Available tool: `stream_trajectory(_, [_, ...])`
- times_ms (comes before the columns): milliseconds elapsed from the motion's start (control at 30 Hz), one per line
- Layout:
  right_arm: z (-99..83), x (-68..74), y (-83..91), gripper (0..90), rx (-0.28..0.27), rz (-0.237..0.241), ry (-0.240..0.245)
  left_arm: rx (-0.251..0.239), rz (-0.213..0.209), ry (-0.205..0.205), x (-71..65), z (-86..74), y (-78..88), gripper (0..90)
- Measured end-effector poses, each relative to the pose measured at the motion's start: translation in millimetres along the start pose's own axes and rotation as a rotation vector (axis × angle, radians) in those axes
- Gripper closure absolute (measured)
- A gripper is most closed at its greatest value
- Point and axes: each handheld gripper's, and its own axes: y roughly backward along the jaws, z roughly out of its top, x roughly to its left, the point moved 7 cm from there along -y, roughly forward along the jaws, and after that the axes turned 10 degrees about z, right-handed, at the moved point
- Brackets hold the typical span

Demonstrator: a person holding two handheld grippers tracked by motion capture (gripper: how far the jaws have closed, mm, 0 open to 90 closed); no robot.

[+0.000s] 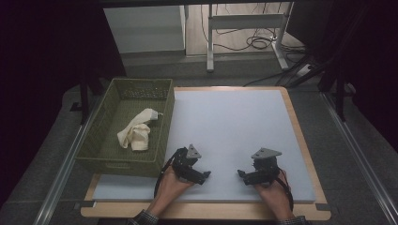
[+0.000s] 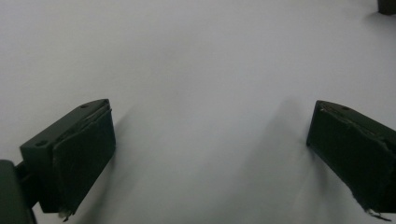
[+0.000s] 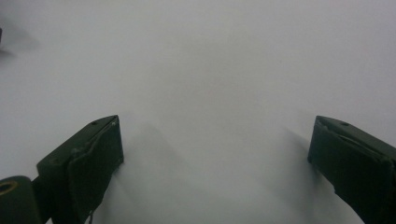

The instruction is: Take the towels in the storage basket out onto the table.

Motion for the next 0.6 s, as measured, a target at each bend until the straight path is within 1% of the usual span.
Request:
stream_trajectory(100, [0.0,0.0,0.0,3.5,-0.001,-0.001,0.0,-0.004,0.0,-0.01,-1.9,3.9,1.9,1.5])
stream_trajectory(200, [0.0,0.0,0.0,3.5,-0.001,-0.001,0.0,-0.01,-0.017,-0.006,-4.5,9.9,4.4,1.6])
stream_trajectory(267, [0.0,0.0,0.0,3.5,-0.001,-0.001,0.0,-0.017,-0.037,0.003,-6.1,14.2,6.6,1.6])
stream_trajectory(367, [0.0,0.1,0.0,3.5,-0.001,-0.001,0.0,-0.011,-0.038,-0.01,-7.2,18.8,8.5,1.8])
stream_trajectory(467, [0.0,0.1,0.0,3.5,-0.001,-0.001,0.0,-0.009,-0.04,-0.008,-7.7,24.6,9.6,1.7])
stream_trajectory(567, [0.0,0.1,0.0,3.5,-0.001,-0.001,0.0,-0.005,-0.056,-0.003,-9.0,30.9,11.0,1.8])
stream_trajectory(600, [0.0,0.1,0.0,3.5,-0.001,-0.001,0.0,-0.005,-0.059,-0.009,-9.3,33.0,11.1,1.7])
